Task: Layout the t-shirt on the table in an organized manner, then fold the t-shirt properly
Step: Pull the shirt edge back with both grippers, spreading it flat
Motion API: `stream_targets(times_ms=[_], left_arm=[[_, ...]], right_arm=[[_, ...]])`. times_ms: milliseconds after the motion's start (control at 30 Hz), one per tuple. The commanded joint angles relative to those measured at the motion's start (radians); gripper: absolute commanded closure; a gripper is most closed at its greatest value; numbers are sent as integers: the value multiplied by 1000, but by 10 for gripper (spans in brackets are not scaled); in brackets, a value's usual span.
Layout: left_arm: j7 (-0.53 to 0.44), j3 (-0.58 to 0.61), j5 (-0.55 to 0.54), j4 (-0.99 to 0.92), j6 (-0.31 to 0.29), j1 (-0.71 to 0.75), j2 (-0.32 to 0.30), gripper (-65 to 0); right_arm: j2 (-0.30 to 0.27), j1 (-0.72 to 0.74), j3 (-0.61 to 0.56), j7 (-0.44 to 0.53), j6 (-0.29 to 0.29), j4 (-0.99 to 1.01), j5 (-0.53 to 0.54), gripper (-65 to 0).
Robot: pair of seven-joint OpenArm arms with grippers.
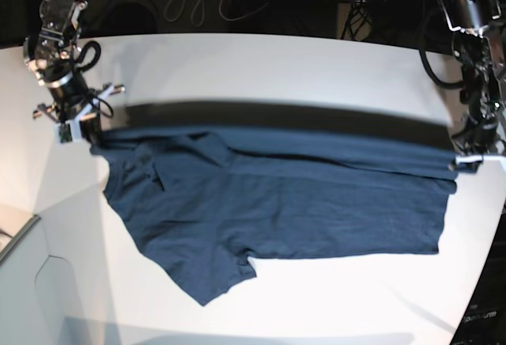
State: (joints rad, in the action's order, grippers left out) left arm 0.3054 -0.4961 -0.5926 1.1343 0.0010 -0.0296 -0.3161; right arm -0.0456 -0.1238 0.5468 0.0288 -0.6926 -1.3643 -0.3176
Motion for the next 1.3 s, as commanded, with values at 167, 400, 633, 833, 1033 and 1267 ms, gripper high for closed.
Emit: stream_targets(times_ms=[167,400,633,833,1033,1267], left_arm=[[-31,-8,1,105,3,-94,-24,-1],[36,-8,1,109,3,-158,-25,-1],[48,-28,1,115,3,-45,-12,-1],[56,-191,0,118,-6,81,62,-1],[51,-214,0,118,-6,176,87,-1],[54,-214,0,117,-6,230,88,-1]], right_arm=[[3,126,2,26,-6,-109,19,0],[3,169,6,24,-6,-109,16,0],[10,19,6,35,-6,-109,18,0],[8,-122,6,36,-6,-109,19,0],[8,-224,6,36,-6,-106,19,0],[11,-316,6,36,-6,-106,19,0]])
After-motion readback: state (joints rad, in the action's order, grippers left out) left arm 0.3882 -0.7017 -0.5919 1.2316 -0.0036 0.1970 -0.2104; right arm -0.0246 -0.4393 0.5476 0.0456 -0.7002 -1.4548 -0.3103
